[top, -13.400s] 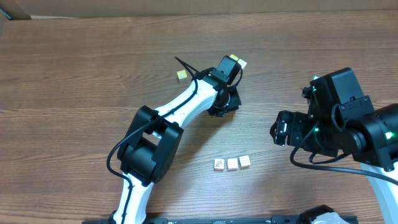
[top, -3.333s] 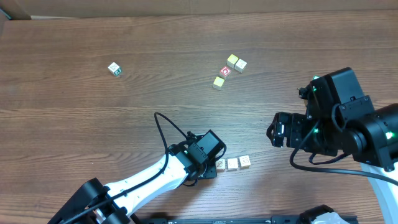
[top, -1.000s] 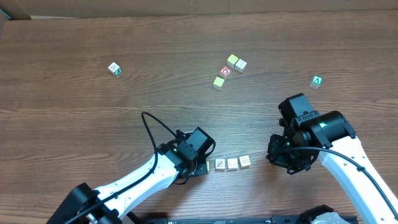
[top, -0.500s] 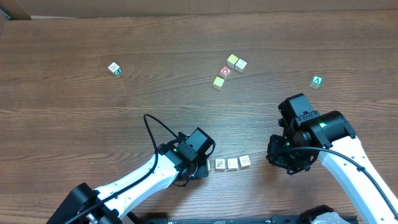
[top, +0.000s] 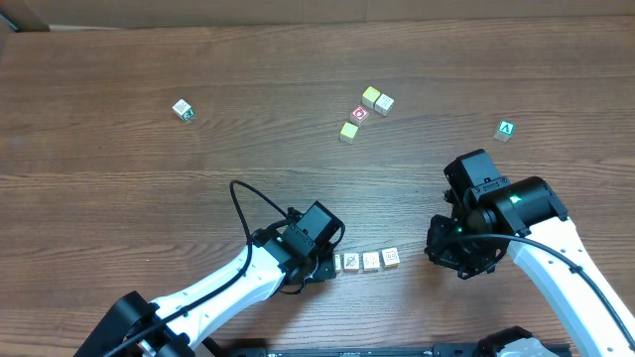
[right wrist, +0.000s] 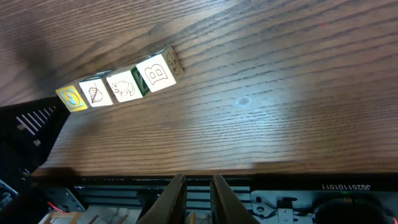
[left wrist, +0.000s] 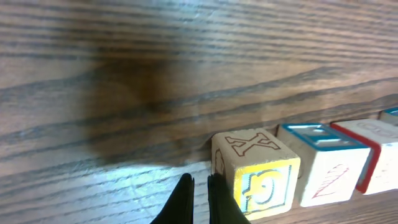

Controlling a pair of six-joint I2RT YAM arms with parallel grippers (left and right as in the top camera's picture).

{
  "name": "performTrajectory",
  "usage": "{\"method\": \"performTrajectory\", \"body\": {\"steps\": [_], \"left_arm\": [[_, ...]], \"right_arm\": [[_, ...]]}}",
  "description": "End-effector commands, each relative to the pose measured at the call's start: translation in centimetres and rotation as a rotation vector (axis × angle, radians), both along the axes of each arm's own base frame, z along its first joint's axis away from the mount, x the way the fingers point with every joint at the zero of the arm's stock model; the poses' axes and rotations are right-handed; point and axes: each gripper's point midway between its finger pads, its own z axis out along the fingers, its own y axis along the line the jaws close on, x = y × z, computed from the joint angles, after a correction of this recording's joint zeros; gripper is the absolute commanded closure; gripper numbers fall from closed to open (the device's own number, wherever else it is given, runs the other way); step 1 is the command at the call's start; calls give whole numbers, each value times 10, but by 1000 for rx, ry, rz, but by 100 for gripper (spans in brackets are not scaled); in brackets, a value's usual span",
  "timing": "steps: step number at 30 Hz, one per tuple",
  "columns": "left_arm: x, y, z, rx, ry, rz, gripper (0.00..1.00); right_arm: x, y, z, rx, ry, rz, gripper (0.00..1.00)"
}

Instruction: Flip 4 blocks

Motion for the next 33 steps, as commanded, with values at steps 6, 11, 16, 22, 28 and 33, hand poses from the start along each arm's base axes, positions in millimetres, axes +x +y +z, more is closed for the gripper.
{"method": "performTrajectory", "body": {"steps": [6, 11, 16, 22, 28, 33], "left_arm": [[-2, -5, -5, -16, 15, -17, 96], [-2, -7, -14, -10, 36, -19, 96], [-3, -10, -16, -22, 46, -24, 96], [-3, -11, -16, -24, 44, -24, 96], [-2, -11, -16, -25, 43, -24, 96], [-2, -11, -16, -26, 41, -25, 96]], "right_arm": [[0, 1, 0, 6, -1, -4, 84], [0, 1, 0, 6, -2, -4, 84], [4, 2, 0, 13, -21, -4, 83], [11, 5, 0, 23, -47, -4, 83], [16, 6, -6, 30, -67, -6, 82], [16, 7, -26, 31, -61, -37, 82]]}}
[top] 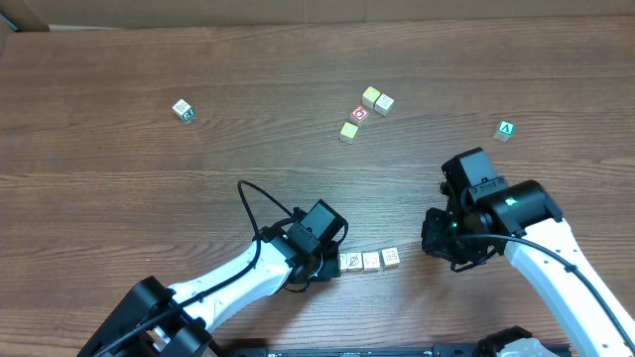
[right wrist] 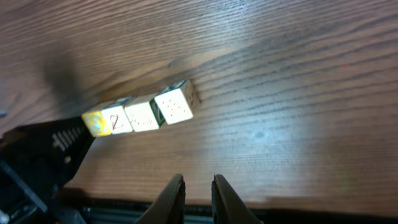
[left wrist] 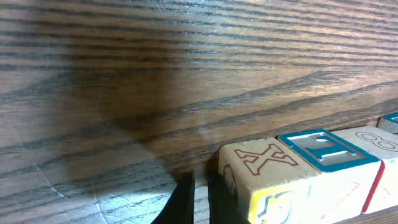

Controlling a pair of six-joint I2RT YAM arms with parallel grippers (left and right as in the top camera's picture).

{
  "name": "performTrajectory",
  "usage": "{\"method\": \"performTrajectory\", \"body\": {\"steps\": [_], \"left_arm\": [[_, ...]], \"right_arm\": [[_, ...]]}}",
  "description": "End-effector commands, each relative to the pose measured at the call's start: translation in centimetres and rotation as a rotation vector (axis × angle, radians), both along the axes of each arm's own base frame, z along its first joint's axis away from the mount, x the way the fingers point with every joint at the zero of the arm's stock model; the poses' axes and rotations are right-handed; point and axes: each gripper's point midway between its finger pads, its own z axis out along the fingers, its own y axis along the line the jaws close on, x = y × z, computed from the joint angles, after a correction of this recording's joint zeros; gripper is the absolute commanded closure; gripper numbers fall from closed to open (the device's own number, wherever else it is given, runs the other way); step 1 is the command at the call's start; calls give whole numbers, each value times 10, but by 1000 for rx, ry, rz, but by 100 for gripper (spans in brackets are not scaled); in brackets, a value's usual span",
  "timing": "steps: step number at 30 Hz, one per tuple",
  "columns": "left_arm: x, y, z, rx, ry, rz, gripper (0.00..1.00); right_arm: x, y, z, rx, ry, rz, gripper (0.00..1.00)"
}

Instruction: Flip 4 blocks

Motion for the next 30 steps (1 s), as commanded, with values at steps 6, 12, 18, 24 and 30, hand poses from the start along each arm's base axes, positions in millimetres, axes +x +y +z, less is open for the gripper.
{"method": "performTrajectory", "body": {"steps": [6, 12, 18, 24, 30], "left_arm": [[-3, 0, -3, 4, 10, -16, 96], [-3, 0, -3, 4, 10, -16, 96], [-3, 0, -3, 5, 11, -16, 96], [-3, 0, -3, 4, 11, -16, 96], [-3, 0, -3, 5, 11, -16, 96]], "right_arm": [[-9, 1, -30, 7, 57, -38, 82], [-5, 3, -47, 25, 38, -72, 83], [4, 6, -62, 38, 8, -101, 83], [16, 10, -74, 41, 1, -101, 83], [23, 13, -92, 30, 28, -101, 84]]}}
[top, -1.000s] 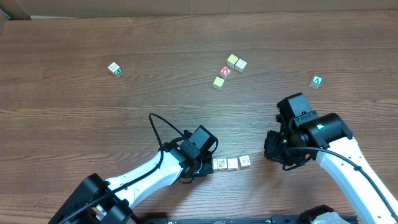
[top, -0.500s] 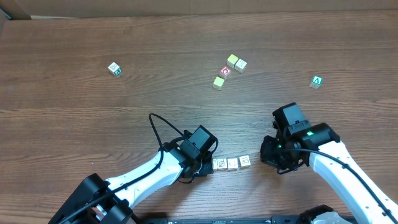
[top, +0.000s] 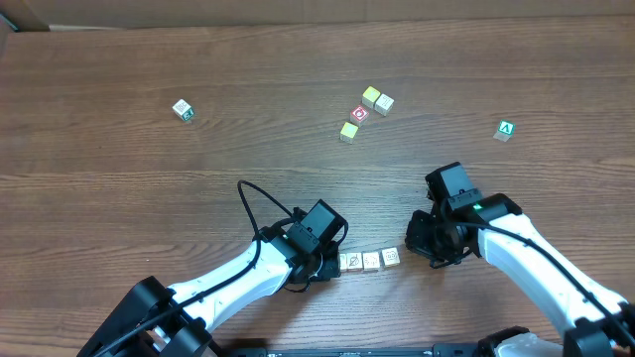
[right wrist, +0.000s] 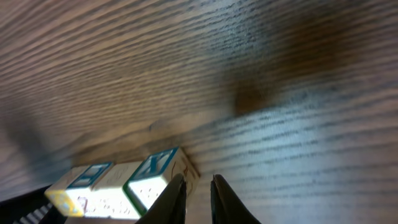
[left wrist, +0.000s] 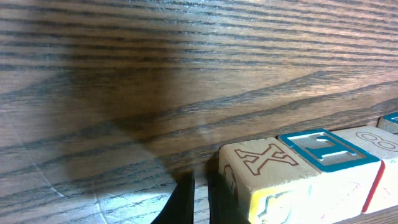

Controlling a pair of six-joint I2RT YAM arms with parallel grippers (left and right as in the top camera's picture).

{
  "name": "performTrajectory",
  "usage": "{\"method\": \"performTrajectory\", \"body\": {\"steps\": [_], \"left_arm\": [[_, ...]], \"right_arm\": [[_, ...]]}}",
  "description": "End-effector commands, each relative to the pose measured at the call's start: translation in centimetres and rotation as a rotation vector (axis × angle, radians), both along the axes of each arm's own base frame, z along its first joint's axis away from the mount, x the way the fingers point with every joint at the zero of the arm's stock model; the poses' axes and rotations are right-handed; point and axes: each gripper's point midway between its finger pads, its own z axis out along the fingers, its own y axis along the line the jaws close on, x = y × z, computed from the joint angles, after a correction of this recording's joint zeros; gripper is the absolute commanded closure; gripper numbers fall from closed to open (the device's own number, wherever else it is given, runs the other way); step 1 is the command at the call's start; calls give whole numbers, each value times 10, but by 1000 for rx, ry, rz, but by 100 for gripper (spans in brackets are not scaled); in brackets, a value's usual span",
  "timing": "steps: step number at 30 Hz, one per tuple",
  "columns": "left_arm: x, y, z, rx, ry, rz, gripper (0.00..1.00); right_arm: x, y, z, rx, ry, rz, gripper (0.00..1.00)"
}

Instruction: Flip 4 blocks

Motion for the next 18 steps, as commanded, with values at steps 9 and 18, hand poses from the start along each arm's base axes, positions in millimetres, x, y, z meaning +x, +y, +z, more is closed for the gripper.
{"method": "performTrajectory", "body": {"steps": [9, 18], "left_arm": [[-3, 0, -3, 5, 10, -16, 96], [-3, 0, -3, 6, 10, -20, 96]], "right_arm": [[-11, 2, -21, -1, 80, 76, 88], [-10, 1, -21, -4, 34, 198, 89]]}}
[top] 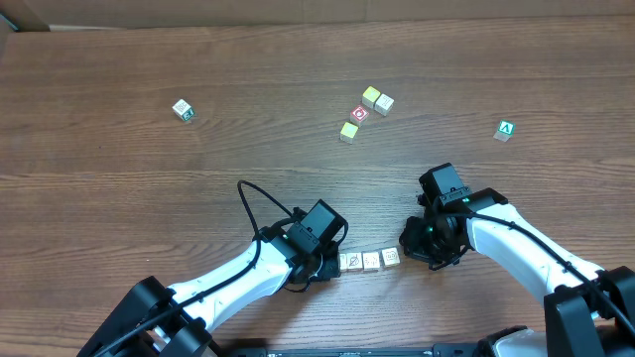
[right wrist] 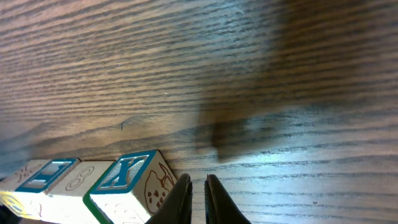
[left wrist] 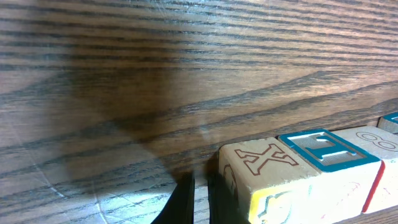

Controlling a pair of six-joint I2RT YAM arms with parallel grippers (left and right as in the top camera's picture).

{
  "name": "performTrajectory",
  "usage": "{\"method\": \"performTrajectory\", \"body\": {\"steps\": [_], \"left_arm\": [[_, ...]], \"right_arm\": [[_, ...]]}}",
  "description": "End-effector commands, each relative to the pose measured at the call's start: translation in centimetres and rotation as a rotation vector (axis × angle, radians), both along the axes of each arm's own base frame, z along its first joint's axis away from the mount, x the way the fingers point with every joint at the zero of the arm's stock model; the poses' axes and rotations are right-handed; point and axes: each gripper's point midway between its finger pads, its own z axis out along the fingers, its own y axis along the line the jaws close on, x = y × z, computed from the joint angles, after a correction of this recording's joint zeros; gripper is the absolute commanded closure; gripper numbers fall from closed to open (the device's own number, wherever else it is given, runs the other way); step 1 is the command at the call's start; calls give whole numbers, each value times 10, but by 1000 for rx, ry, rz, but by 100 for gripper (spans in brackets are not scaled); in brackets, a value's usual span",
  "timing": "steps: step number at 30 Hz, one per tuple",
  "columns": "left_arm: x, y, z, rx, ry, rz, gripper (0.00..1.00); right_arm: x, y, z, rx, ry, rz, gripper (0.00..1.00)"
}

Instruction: Flip 4 blocks

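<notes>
A row of wooden letter blocks (top: 370, 260) lies near the table's front edge. My left gripper (top: 328, 264) is shut at the row's left end. In the left wrist view its tips (left wrist: 200, 186) rest on the table right beside the X block (left wrist: 261, 174), followed by a teal E block (left wrist: 323, 155). My right gripper (top: 411, 249) is shut at the row's right end. In the right wrist view it (right wrist: 198, 185) stands low beside the end block with a blue X on top (right wrist: 127, 177). Neither gripper holds anything.
Loose blocks lie farther back: one at far left (top: 182, 109), a cluster of several at centre (top: 361, 112), and a green one at right (top: 506, 129). The table's front edge runs just below the row.
My right gripper has moved a little left and sits closer to the right end block. The left gripper and the row of blocks have not moved.
The left gripper was shut at the row's left end, the right gripper well off to the right. Then the left sat lower against the X block and stayed. The right came nearer at each moment and now stands beside the right end block.
</notes>
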Motion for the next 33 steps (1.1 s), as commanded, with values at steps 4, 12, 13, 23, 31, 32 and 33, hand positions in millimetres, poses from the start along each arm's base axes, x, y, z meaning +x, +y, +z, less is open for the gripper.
{"method": "performTrajectory", "body": {"steps": [4, 12, 13, 23, 31, 32, 33], "left_arm": [[-3, 0, -4, 7, 10, -20, 96], [-3, 0, -4, 7, 8, -27, 96], [-3, 0, -4, 7, 8, -27, 96], [-3, 0, -4, 7, 7, -31, 96], [-3, 1, -4, 8, 7, -35, 96], [-3, 0, -4, 8, 6, -36, 96], [-3, 0, -4, 8, 5, -39, 96]], "right_arm": [[3, 1, -1, 8, -51, 108, 91], [1, 3, -1, 26, -56, 153, 92], [0, 5, 0, 41, -55, 166, 92], [-15, 24, 2, 72, -39, 252, 96], [-15, 23, 0, 42, -25, 200, 96], [-15, 23, 0, 42, -25, 200, 96], [-15, 23, 0, 42, -25, 200, 96]]}}
